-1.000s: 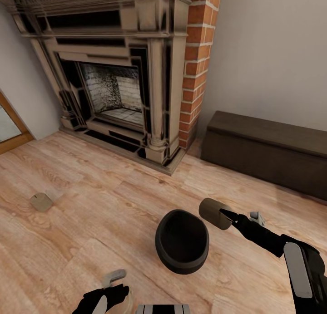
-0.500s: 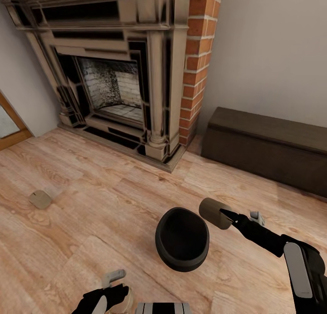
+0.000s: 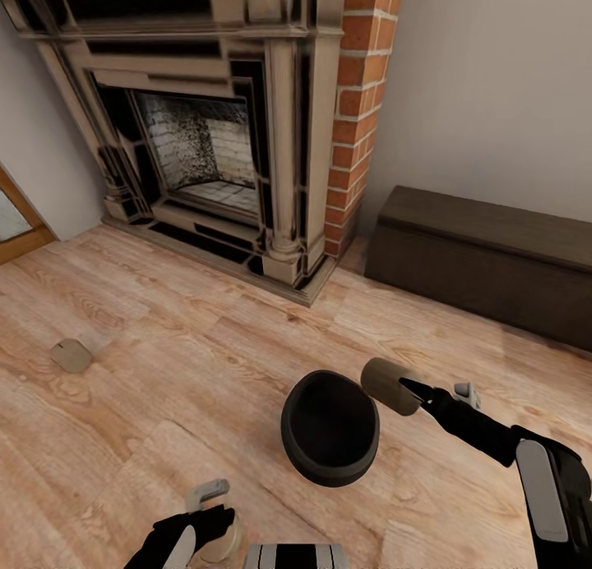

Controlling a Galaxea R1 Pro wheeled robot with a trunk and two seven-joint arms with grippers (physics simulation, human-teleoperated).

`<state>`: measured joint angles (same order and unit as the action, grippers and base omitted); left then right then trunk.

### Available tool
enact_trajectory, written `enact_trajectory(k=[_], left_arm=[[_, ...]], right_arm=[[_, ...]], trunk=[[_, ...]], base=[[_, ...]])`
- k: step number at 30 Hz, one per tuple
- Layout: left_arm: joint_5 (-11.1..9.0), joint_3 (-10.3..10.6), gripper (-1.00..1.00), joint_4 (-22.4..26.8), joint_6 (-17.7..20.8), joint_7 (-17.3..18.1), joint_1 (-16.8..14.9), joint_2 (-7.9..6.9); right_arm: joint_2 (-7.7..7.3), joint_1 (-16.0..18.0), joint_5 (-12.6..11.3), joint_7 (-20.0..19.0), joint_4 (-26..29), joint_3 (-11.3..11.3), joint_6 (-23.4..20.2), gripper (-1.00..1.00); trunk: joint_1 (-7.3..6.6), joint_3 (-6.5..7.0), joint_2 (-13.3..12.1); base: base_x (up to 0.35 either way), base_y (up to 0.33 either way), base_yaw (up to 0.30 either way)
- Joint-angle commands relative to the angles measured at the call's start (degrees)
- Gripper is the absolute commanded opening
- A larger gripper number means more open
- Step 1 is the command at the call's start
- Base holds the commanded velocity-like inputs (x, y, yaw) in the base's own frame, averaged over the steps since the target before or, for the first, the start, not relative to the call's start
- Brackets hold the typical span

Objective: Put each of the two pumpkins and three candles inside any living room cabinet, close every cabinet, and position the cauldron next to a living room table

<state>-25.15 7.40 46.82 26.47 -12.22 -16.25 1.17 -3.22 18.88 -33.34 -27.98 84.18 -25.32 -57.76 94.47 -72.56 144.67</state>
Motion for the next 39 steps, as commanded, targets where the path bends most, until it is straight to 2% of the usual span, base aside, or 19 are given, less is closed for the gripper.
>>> enact_trajectory(k=[1, 5, 9, 11, 14, 21, 39], left_arm=[[-0.61, 0.16, 1.0, 0.13, 0.16, -0.53, -0.18, -0.03], [-0.6, 0.16, 1.0, 0.45, 0.16, -0.55, -0.92, -0.03], [-0.55, 0.14, 1.0, 0.46, 0.16, -0.58, -1.97, -0.1], [-0.56, 0.07, 1.0, 0.21, 0.16, -0.6, -2.47, -0.14], [-0.68, 0.0, 1.0, -0.01, -0.32, -0.55, -2.82, -0.23], [-0.79, -0.02, 1.0, -0.64, -1.7, -0.55, -2.95, -0.29], [-0.6, -0.1, 1.0, -2.33, -1.86, -0.57, -3.0, -0.04]], right_arm=[[-0.04, -0.19, 0.12, -0.9, 0.13, -0.27, -0.29, -1.0], [-0.78, -0.79, 0.06, -4.25, 0.1, -1.04, -0.21, -1.0], [-1.11, -1.1, 0.07, -5.86, 0.01, -4.01, -0.17, -1.0], [-1.49, -1.31, 0.13, -7.95, -0.19, -4.7, -0.16, -1.0], [-1.8, -1.44, 0.24, -10.43, -0.37, -5.09, -0.16, -1.0], [-1.88, -1.48, 0.79, -11.17, -0.42, -5.18, -0.16, -1.0], [-1.88, -1.48, 0.82, -11.31, -0.42, -5.23, -0.16, -1.0]], trunk=[[-0.01, -0.04, 0.02], [-0.01, -0.04, 0.02], [-0.01, -0.04, 0.02], [-0.01, -0.04, 0.02], [0.07, -0.71, 0.06], [0.25, -2.26, 0.15], [0.68, -6.03, 0.38]], base=[[0.0, 0.0, 0.0], [0.0, 0.0, 0.0], [0.0, 0.0, 0.0], [0.0, 0.0, 0.0], [0.0, 0.0, 0.0], [0.0, 0.0, 0.0], [0.0, 0.0, 0.0]])
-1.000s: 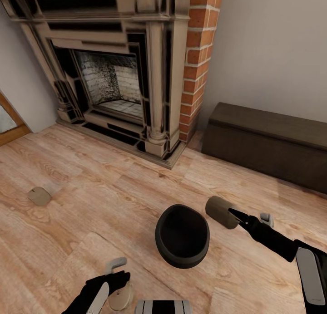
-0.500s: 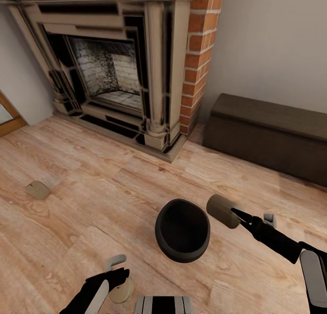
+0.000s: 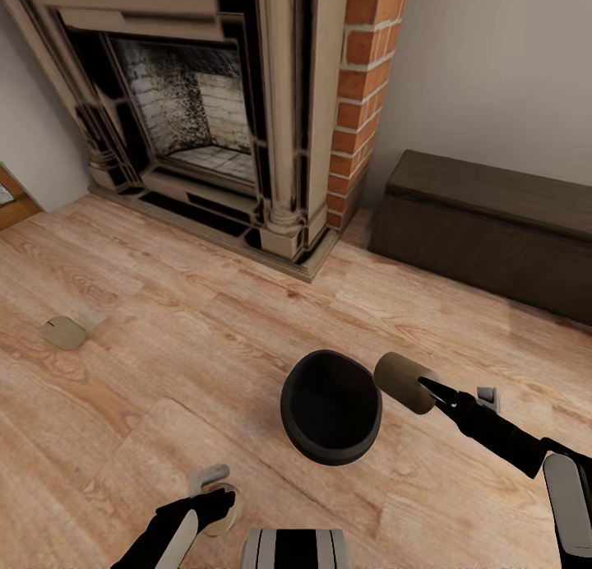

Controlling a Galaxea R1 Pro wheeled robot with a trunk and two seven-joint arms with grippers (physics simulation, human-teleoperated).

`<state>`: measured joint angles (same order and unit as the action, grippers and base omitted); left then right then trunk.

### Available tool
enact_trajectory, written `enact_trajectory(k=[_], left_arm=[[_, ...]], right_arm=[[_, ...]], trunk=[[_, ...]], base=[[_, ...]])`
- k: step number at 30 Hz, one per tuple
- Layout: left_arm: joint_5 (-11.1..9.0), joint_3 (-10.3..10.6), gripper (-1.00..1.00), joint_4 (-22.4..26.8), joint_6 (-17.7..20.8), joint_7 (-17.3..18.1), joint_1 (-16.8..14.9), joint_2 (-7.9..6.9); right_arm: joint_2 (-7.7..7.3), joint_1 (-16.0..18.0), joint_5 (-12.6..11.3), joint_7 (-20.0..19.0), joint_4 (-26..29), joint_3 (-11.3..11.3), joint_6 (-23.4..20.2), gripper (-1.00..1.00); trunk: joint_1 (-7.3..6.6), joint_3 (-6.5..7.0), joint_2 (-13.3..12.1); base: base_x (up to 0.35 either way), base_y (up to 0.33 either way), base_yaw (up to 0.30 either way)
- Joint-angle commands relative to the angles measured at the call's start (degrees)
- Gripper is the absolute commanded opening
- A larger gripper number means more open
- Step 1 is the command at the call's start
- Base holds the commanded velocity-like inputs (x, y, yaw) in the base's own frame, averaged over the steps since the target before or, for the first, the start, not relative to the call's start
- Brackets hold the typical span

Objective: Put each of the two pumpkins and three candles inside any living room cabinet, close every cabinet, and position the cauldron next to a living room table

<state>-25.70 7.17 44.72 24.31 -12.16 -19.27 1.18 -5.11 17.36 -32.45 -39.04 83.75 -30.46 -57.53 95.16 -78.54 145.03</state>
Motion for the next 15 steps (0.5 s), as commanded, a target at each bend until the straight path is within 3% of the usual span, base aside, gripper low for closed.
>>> enact_trajectory(k=[1, 11, 15], left_arm=[[-0.05, 0.13, 1.0, -0.29, 0.3, -0.62, 0.02, -0.05], [-0.06, 0.13, 1.0, -0.33, 0.28, -0.59, 0.02, -0.05], [-0.16, 0.13, 1.0, -0.39, -1.05, -0.58, 0.02, -0.04]], right_arm=[[0.01, 0.05, -0.07, -0.25, 0.01, -0.1, -0.39, -1.0], [0.01, 0.05, -0.07, -0.24, -0.04, -0.04, -0.39, -1.0], [0.01, 0.05, -0.07, -0.23, -0.06, -0.04, -0.35, -1.0]], trunk=[[0.0, -0.05, 0.01], [0.0, -0.05, 0.01], [0.08, -0.71, 0.05]], base=[[0.0, 0.0, 0.0], [0.0, 0.0, 0.0], [0.0, 0.0, 0.0]])
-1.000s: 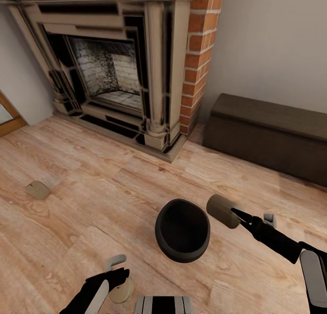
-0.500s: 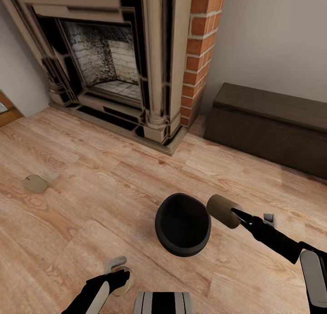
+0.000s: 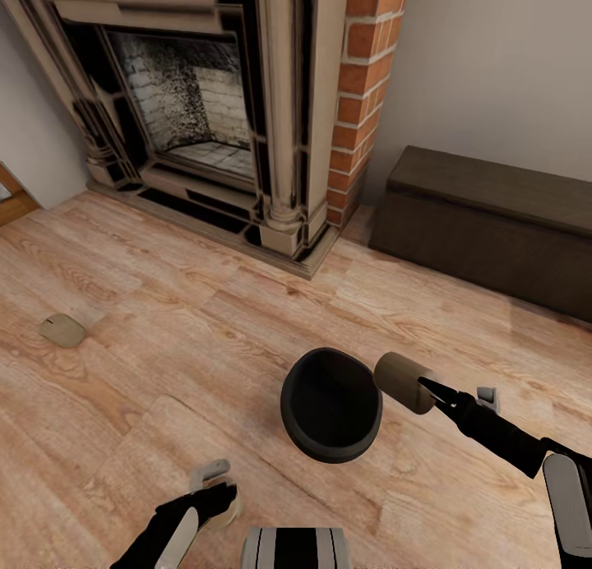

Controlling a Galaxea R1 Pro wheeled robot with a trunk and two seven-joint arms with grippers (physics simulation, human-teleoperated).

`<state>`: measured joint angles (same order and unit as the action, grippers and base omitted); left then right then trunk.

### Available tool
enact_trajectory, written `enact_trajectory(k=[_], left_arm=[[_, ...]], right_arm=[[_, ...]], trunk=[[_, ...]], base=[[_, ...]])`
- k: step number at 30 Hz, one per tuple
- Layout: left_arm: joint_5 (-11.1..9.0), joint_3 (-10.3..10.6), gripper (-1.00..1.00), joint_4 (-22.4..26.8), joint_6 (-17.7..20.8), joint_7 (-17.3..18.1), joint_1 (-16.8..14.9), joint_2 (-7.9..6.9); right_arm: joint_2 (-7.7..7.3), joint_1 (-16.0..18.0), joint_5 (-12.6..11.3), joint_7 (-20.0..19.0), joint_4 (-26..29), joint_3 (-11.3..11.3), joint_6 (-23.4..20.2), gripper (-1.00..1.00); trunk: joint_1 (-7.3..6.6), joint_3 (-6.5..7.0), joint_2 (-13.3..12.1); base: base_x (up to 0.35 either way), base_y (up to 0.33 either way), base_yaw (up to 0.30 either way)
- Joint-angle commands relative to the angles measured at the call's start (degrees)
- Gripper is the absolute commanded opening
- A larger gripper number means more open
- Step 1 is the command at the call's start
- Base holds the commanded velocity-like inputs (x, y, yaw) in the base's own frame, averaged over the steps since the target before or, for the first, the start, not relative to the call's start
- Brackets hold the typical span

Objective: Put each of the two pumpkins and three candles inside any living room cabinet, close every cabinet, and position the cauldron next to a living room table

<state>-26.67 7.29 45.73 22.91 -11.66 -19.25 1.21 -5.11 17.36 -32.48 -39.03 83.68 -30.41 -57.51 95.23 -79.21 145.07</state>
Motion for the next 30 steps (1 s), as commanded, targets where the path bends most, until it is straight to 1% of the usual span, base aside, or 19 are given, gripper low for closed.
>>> enact_trajectory(k=[1, 3, 5, 18, 19, 30], left_arm=[[0.77, 0.0, 1.0, -1.41, -0.33, -1.09, 0.01, -0.07], [0.66, 0.0, 1.0, -1.43, -1.49, -1.09, 0.01, -0.07], [0.66, 0.0, 1.0, -1.43, -1.73, -1.09, 0.01, -0.07], [0.42, 0.0, 1.0, -1.43, -1.9, -1.17, 0.02, -0.07], [0.41, 0.0, -1.0, -1.43, -1.9, -1.17, 0.02, -0.07], [0.06, 0.0, -1.0, -1.43, -1.84, -1.17, 0.03, -0.15]], right_arm=[[0.01, 0.04, -0.04, -0.22, 0.02, -0.09, -0.37, -1.0], [0.01, 0.04, -0.04, -0.18, 0.0, -0.09, -0.35, -1.0], [0.01, 0.04, -0.04, -0.17, -0.01, -0.09, -0.33, -1.0], [0.01, 0.04, -0.04, -0.17, -0.01, -0.09, -0.32, -1.0], [0.01, 0.04, -0.04, -0.17, -0.01, -0.09, -0.32, -1.0], [0.01, 0.04, 0.01, -0.16, -0.01, -0.09, -0.32, -1.0]], trunk=[[0.0, -0.04, 0.01], [0.0, -0.04, 0.01], [0.0, -0.04, 0.01], [0.0, -0.04, 0.01], [0.0, -0.04, 0.01], [0.0, -0.04, 0.01]], base=[[0.0, 0.0, 0.0], [0.0, 0.0, 0.0], [0.0, 0.0, 0.0], [0.0, 0.0, 0.0], [0.0, 0.0, 0.0], [0.0, 0.0, 0.0]])
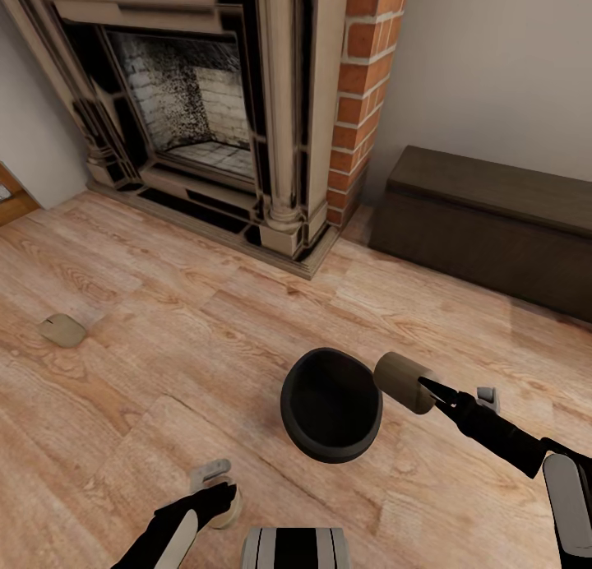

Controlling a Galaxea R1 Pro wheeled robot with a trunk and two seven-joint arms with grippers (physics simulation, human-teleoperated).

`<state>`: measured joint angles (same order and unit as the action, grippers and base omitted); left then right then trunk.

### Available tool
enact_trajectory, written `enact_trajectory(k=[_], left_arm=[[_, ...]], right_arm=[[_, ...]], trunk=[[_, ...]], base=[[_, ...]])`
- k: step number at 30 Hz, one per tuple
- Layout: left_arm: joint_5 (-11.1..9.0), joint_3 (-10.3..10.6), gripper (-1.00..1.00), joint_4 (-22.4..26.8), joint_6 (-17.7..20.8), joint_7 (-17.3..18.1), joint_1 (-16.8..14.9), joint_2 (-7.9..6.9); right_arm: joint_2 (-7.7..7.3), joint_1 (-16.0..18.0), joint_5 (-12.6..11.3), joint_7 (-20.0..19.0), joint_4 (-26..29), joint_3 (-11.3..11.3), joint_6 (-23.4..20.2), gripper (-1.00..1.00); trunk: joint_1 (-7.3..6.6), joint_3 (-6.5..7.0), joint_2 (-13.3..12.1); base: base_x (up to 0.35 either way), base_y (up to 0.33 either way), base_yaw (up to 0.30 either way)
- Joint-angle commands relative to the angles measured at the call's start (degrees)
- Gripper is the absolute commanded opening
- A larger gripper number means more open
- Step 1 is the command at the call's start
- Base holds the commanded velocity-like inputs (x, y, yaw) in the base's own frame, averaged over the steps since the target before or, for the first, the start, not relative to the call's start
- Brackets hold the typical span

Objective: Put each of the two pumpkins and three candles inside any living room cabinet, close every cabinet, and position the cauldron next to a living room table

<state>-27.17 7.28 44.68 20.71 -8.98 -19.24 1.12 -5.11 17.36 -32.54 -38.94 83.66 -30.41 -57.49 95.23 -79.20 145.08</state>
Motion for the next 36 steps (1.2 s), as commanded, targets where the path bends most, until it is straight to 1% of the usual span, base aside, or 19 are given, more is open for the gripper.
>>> enact_trajectory(k=[1, 6, 21, 28, 31, 32, 33, 34, 36], left_arm=[[0.55, -0.02, -1.0, -0.39, 0.37, -3.82, 0.03, -0.07], [0.58, -0.3, -1.0, -0.39, 0.28, -3.2, 0.07, -0.15], [0.54, -0.34, -1.0, -0.39, 0.29, -3.07, 0.08, -0.35], [0.54, -0.29, -1.0, 0.0, 0.42, -3.04, 0.08, -0.52], [0.45, -0.76, -1.0, 2.41, 0.92, -2.71, 0.08, -1.19], [0.42, -0.98, -1.0, 3.94, 1.16, -2.65, 0.08, -1.47], [0.36, -1.23, -1.0, 6.62, 2.24, -2.59, 0.12, -1.85], [0.33, -1.43, -1.0, 8.63, 3.93, -2.57, 0.17, -2.24], [0.18, -2.51, -1.0, 13.46, 9.37, -2.55, 0.26, -3.31]], right_arm=[[0.01, 0.04, 0.05, -0.25, 0.01, -0.09, -0.34, -1.0], [0.01, 0.04, 0.07, -0.22, -0.02, -0.09, -0.34, -1.0], [0.01, 0.04, 0.1, -0.16, -0.08, -0.09, -0.33, -1.0], [0.01, 0.04, 0.1, -0.17, -0.08, -0.09, -0.34, -1.0], [0.01, 0.04, 0.1, -0.17, -0.06, -0.09, -0.34, -1.0], [0.01, 0.04, 0.1, -0.17, -0.07, -0.09, -0.34, -1.0], [0.01, 0.04, 0.1, -0.17, -0.06, -0.09, -0.34, -1.0], [0.01, 0.04, 0.1, -0.17, -0.07, -0.09, -0.34, -1.0], [0.01, 0.04, 0.1, -0.17, -0.06, -0.09, -0.34, -1.0]], trunk=[[0.0, -0.04, 0.01], [0.0, -0.04, 0.01], [0.0, -0.04, 0.01], [-0.18, 1.51, -0.08], [-0.25, 2.17, -0.12], [-0.28, 2.39, -0.14], [-0.31, 2.62, -0.15], [-0.33, 2.84, -0.16], [-0.38, 3.28, -0.19]], base=[[0.0, 0.0, 0.0], [0.0, 0.0, 0.0], [0.0, 0.0, 0.0], [0.0, 0.0, 0.0], [0.0, 0.0, 0.0], [0.0, 0.0, 0.0], [0.0, 0.0, 0.0], [0.0, 0.0, 0.0], [0.0, 0.0, 0.0]])
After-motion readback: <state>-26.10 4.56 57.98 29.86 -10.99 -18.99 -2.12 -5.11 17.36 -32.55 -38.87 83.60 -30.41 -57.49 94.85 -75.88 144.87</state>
